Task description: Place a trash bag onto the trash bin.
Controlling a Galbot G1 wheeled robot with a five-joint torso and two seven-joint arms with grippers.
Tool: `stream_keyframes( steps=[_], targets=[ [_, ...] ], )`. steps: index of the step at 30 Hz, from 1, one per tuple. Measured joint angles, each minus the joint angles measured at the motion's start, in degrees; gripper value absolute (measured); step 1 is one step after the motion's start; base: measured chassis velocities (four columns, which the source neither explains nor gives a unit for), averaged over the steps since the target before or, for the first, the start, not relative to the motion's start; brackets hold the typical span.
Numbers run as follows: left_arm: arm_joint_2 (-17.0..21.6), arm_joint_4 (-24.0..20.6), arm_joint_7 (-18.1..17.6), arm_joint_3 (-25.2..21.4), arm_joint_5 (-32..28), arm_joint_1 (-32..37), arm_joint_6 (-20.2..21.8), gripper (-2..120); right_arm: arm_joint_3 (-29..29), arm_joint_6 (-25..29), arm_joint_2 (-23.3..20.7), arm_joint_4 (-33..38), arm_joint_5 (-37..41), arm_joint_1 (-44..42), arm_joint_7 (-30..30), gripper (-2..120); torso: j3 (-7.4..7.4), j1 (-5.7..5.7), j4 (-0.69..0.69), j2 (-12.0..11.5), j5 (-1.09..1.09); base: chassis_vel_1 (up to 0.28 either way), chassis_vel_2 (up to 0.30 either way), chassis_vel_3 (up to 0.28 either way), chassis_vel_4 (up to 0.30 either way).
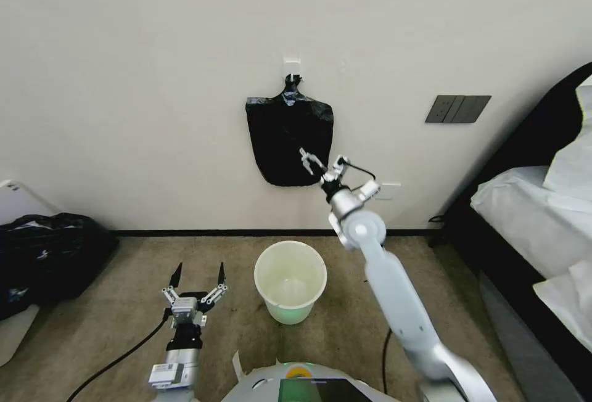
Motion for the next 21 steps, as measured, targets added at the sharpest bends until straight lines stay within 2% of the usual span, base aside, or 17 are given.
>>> stream_keyframes(
  steps=[11,21],
  targets=[
    [-0.51,0.93,-0.15,0.05,0.06,0.01,-0.91,100,-1.08,-0.21,5.27,-9.03,5.4,12.48,1.05,100,0.0,0.0,0.01,0.0,-0.01,0.0,0.0,0.0,0.0],
    [-1.13,0.96,-0.16,0.87,0.52,-0.02,-1.04,100,-0.96,-0.07,8.66,-14.22,5.78,16.97,1.24,100,-0.01,-0.01,0.01,0.0,-0.01,0.0,0.0,0.0,0.0]
  ],
)
